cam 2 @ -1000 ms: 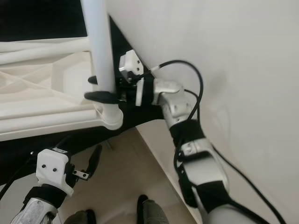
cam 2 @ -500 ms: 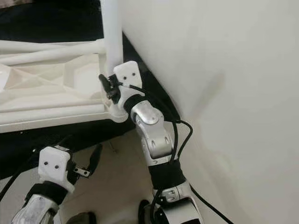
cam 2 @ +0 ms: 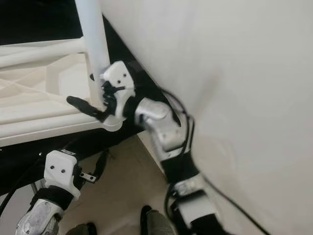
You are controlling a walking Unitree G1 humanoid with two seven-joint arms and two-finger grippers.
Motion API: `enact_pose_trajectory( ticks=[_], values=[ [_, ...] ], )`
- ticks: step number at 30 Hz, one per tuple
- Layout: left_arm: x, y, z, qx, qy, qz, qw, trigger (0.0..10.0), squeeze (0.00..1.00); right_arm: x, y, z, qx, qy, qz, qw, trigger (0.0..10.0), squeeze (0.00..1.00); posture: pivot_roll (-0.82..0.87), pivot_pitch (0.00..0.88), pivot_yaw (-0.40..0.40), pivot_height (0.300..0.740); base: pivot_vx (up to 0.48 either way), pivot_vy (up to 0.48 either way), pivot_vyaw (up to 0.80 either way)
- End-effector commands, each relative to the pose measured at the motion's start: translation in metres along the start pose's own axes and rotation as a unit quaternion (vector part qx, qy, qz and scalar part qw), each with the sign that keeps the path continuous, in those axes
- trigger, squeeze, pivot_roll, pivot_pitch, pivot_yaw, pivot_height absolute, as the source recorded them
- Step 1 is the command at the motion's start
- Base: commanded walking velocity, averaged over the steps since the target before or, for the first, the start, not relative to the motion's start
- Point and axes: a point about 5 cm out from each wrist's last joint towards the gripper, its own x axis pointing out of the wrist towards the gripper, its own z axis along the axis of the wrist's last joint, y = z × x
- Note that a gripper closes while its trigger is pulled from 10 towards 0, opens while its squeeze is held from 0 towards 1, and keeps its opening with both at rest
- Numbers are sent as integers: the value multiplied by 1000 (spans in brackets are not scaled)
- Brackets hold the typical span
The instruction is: Building children table
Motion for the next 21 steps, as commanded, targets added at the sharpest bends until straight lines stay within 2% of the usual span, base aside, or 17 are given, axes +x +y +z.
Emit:
enact_pose_trajectory(
  ticks=[1, 2, 6, 16, 17, 18, 21],
  values=[
    [-3, -1, -2, 2, 5, -1, 1000, 10000, 0, 5, 10, -2, -1, -4, 64, 998, 10000, 0, 103, 251, -105, 740, 0, 0, 0],
    [-3, -1, -1, 1, 4, -1, 1000, 10000, 0, 2, 7, -2, -5, 1, 81, 997, 10000, 0, 103, 251, -105, 740, 0, 0, 0],
    [-7, -2, 2, -1, 4, -1, 1000, 10000, 0, -3, -12, 3, -28, 23, 91, 995, 10000, 0, 118, 278, -104, 740, 0, 0, 0],
    [-15, -3, 5, -1, 10, -1, 1000, 10000, 0, -12, -27, 12, 0, 4, 157, 988, 10000, 0, 131, 313, -99, 740, 0, 0, 0],
    [-15, -3, 5, -1, 10, -1, 1000, 10000, 0, -13, -27, 13, 3, 2, 161, 987, 3490, 0, 131, 313, -99, 740, 0, 0, 0],
    [-16, -3, 6, -1, 11, -1, 1000, 10000, 0, -14, -28, 13, 7, 1, 169, 986, 0, 0, 132, 319, -97, 740, 0, 0, 0],
    [-18, -3, 6, -2, 13, -1, 1000, 10000, 0, -17, -30, 11, 12, 2, 185, 983, 0, 0, 132, 324, -94, 740, 0, 0, 0]
  ],
)
